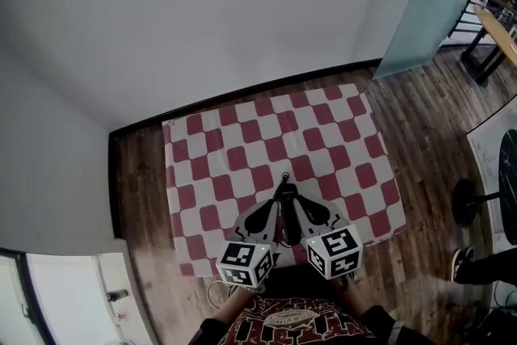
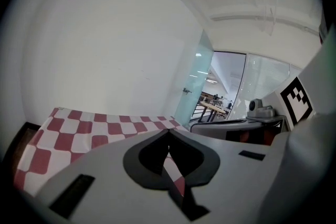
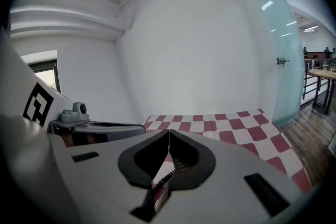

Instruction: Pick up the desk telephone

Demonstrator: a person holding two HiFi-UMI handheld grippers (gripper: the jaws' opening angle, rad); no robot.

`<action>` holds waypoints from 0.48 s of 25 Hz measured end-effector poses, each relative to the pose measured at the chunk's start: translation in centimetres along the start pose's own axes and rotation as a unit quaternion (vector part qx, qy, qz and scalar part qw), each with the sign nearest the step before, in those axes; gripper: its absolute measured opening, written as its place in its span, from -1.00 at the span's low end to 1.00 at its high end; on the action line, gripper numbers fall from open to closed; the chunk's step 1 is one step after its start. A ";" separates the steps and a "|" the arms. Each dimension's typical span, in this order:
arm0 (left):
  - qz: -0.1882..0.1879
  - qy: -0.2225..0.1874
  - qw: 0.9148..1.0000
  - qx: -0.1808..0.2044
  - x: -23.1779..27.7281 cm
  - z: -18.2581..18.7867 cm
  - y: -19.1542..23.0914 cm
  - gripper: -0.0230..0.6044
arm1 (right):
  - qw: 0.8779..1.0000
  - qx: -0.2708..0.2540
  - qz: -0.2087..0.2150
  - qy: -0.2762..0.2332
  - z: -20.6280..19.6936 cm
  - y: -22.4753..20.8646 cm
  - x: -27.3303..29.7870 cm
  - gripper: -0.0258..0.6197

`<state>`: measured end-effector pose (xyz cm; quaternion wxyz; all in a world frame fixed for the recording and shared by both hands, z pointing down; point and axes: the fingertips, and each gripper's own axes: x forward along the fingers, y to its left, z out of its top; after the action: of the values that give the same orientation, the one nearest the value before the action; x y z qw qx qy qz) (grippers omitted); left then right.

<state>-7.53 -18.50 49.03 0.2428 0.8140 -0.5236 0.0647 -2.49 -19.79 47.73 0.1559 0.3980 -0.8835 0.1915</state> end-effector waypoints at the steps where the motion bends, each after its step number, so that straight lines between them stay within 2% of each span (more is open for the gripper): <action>1: -0.005 0.003 1.000 0.001 0.0 -0.1 0.2 -0.90 | 1.000 0.003 -0.006 0.001 -0.1 0.0 0.1 -0.86; 12: -0.045 0.034 0.998 0.004 0.6 -1.3 1.2 -0.90 | 0.998 0.024 -0.055 0.022 -2.3 -0.1 0.9 -0.86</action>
<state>-8.10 -18.76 50.76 0.2604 0.8350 -0.4775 0.0836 -2.66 -19.36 50.20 0.1762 0.4449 -0.8520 0.2122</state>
